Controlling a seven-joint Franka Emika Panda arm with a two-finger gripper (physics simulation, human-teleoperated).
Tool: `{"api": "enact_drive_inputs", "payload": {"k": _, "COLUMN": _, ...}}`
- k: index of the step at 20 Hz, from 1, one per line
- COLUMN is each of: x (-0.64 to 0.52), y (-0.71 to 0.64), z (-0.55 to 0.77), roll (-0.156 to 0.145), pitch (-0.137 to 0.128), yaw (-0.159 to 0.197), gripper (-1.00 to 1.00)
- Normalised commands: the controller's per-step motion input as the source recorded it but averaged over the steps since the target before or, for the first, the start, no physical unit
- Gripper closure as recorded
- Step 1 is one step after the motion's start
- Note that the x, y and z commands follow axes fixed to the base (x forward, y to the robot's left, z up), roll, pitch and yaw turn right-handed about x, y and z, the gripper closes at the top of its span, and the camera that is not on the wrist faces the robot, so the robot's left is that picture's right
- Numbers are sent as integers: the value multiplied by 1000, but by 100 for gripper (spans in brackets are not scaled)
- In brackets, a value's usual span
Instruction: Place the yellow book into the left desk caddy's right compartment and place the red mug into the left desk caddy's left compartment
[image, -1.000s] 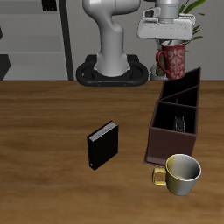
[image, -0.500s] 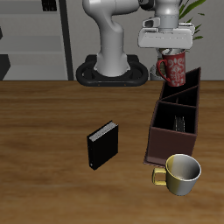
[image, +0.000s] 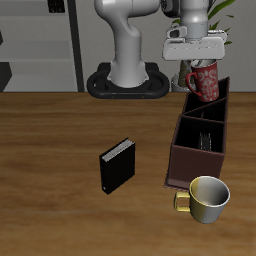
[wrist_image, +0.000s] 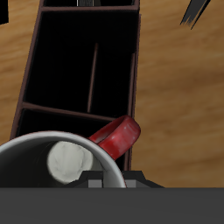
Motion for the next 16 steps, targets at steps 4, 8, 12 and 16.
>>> {"api": "enact_drive_inputs", "payload": {"k": 4, "x": 114, "y": 53, "z": -146, "roll": 38, "pitch": 26, "yaw": 17, "gripper": 100}}
{"api": "enact_drive_inputs", "payload": {"k": 8, "x": 64, "y": 12, "z": -82, "roll": 5, "pitch": 13, "yaw": 2, "gripper": 100}}
{"api": "enact_drive_inputs", "payload": {"k": 12, "x": 24, "y": -40, "z": -19, "roll": -6, "pitch": -7, "yaw": -8, "gripper": 100}}
{"api": "enact_drive_inputs", "payload": {"k": 16, "x": 35, "y": 10, "z": -144, "roll": -4, "pitch": 30, "yaw": -9, "gripper": 100}}
